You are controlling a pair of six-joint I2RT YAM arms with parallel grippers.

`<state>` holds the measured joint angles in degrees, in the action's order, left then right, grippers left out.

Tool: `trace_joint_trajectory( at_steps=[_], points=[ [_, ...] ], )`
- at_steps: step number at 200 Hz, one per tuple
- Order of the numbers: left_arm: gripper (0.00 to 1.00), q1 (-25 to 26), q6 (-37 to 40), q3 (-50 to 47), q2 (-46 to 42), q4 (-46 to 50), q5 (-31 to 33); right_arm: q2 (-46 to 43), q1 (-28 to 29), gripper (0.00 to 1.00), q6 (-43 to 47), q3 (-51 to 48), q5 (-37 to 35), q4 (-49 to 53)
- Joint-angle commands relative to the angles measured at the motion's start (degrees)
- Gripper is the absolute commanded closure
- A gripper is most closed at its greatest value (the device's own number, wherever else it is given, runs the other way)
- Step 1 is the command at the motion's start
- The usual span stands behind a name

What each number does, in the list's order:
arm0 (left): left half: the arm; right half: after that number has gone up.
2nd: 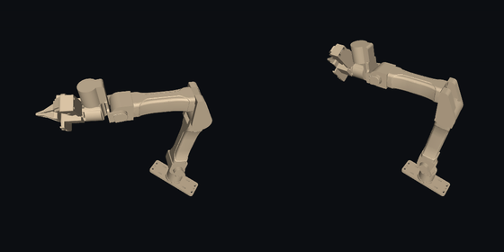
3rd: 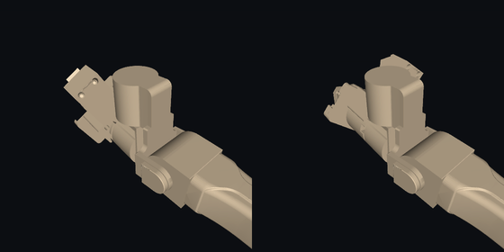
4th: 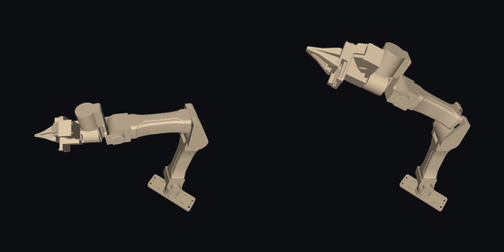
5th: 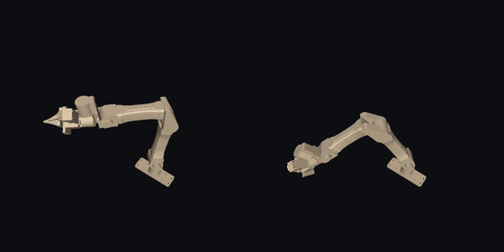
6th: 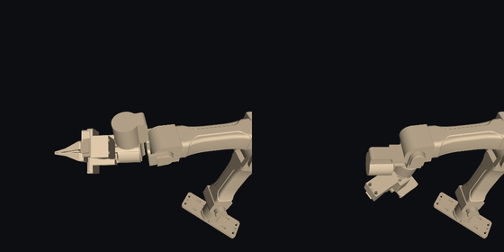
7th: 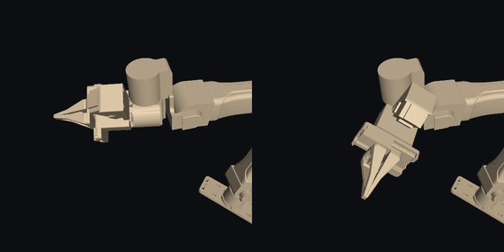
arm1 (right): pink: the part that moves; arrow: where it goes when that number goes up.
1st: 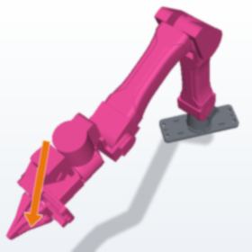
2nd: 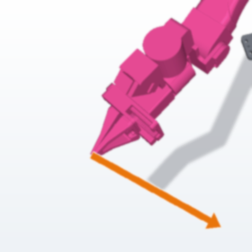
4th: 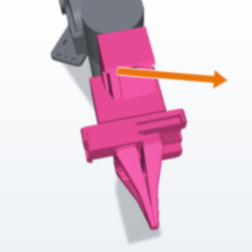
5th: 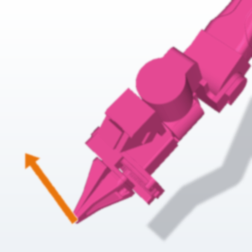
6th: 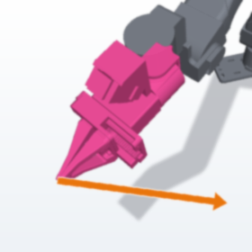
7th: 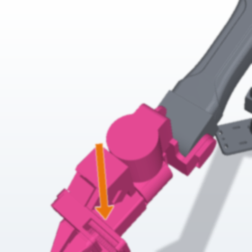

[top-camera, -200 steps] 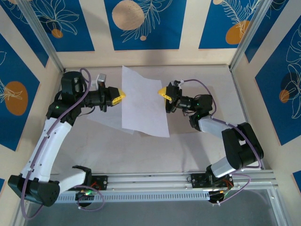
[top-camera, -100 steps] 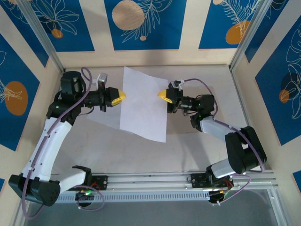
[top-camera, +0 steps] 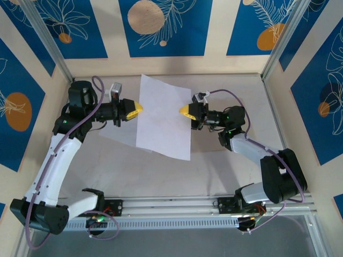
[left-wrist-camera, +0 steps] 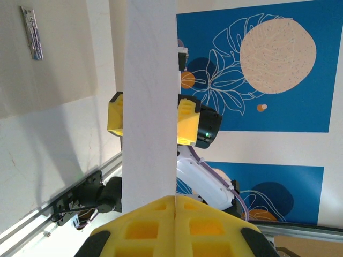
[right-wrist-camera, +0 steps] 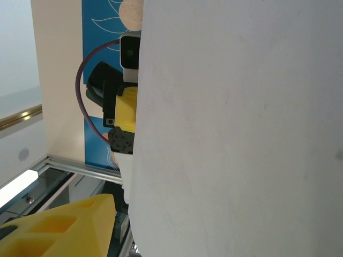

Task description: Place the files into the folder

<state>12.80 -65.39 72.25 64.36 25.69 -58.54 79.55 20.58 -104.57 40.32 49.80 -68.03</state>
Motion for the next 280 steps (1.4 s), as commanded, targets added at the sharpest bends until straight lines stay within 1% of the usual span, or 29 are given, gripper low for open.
trace_joint_trajectory(
  at_steps=[1, 57, 104, 114, 129, 137, 144, 152, 180, 186, 206, 216, 221, 232, 245, 257, 264, 271, 273, 274, 275, 277, 280],
  points=[
    [1.00, -0.8, 2.0, 0.3, 0.1, -1.6, -2.0, -1.0, -0.3, 0.43, 1.7, 0.0, 0.8, 0.6],
    [1.00, -1.1, 2.1, -0.1, 0.0, -1.7, -2.3, -1.0, -0.2, 0.52, 2.1, -0.1, 1.0, 1.0],
    [1.00, -1.1, 2.1, -0.1, -0.1, -1.8, -2.3, -1.0, -0.3, 0.62, 2.2, -0.2, 1.1, 1.0],
    [1.00, -1.2, 2.0, 0.1, 0.1, -1.9, -2.3, -1.0, -0.3, 0.66, 2.3, -0.2, 1.0, 1.1],
    [1.00, -1.2, 1.9, 0.1, 0.1, -2.1, -2.4, -0.9, -0.3, 0.68, 2.3, -0.2, 1.0, 1.0],
    [1.00, -1.2, 1.9, 0.1, 0.1, -2.1, -2.5, -1.0, -0.3, 0.71, 2.3, -0.1, 1.1, 1.0],
    [1.00, -1.3, 1.9, 0.1, 0.1, -2.2, -2.6, -1.0, -0.3, 0.79, 2.3, -0.1, 1.2, 1.0],
    [1.00, -1.3, 1.9, 0.2, 0.1, -2.1, -2.6, -1.0, -0.3, 0.83, 2.3, -0.1, 1.1, 1.1],
    [1.00, -1.4, 1.5, 0.2, 0.2, -2.7, -2.8, -1.0, -0.3, 0.89, 2.5, 0.0, 1.2, 1.4],
    [1.00, -1.3, 1.4, 0.3, 0.3, -2.8, -2.8, -1.0, -0.4, 0.92, 2.6, 0.0, 1.2, 1.4],
    [1.00, -1.4, 1.3, 0.2, 0.4, -3.1, -2.7, -1.1, -0.3, 0.97, 2.6, 0.2, 1.4, 1.5],
    [1.00, -1.4, 1.4, 0.1, 0.4, -3.2, -2.8, -1.1, -0.4, 0.99, 2.9, 0.5, 1.5, 1.8],
    [0.94, -1.5, 1.4, 0.0, 0.5, -3.3, -2.8, -1.2, -0.5, 1.00, 3.0, 0.5, 1.5, 2.0],
    [0.77, -1.4, 1.8, -0.2, 0.6, -3.3, -2.8, -1.5, -0.6, 1.00, 3.7, 0.6, 1.8, 3.2],
    [0.65, -1.5, 3.0, -0.3, 0.8, -2.6, -2.6, -2.3, -1.6, 1.00, 5.1, 0.9, 2.4, 6.0],
    [0.54, -1.5, 4.9, 0.1, 1.0, -0.5, -2.0, -3.9, -2.7, 1.00, 8.2, 1.5, 3.3, 12.3],
    [0.48, -1.4, 6.5, 0.5, 1.3, 1.7, -1.4, -5.2, -3.4, 1.00, 11.9, 2.5, 4.1, 18.6],
    [0.42, -1.4, 8.3, 1.2, 1.8, 4.3, -0.8, -7.1, -4.0, 1.00, 17.8, 4.1, 4.5, 26.8],
    [0.41, -1.4, 8.9, 1.5, 2.0, 5.3, -0.7, -7.8, -4.2, 1.00, 20.1, 4.5, 4.5, 31.3],
    [0.41, -1.5, 9.2, 1.6, 2.1, 5.5, -0.6, -7.8, -4.2, 1.00, 20.1, 4.5, 4.5, 31.3],
    [0.40, -1.5, 9.5, 1.7, 2.1, 6.0, -0.5, -8.2, -4.2, 1.00, 22.3, 5.3, 4.4, 35.5],
    [0.38, -1.4, 10.0, 1.9, 2.3, 6.9, -0.2, -9.0, -4.3, 1.00, 25.2, 6.1, 4.1, 38.8],
    [0.37, -1.4, 10.8, 2.3, 2.5, 8.1, 0.2, -10.0, -4.4, 1.00, 29.8, 7.8, 3.4, 47.0]
  ],
)
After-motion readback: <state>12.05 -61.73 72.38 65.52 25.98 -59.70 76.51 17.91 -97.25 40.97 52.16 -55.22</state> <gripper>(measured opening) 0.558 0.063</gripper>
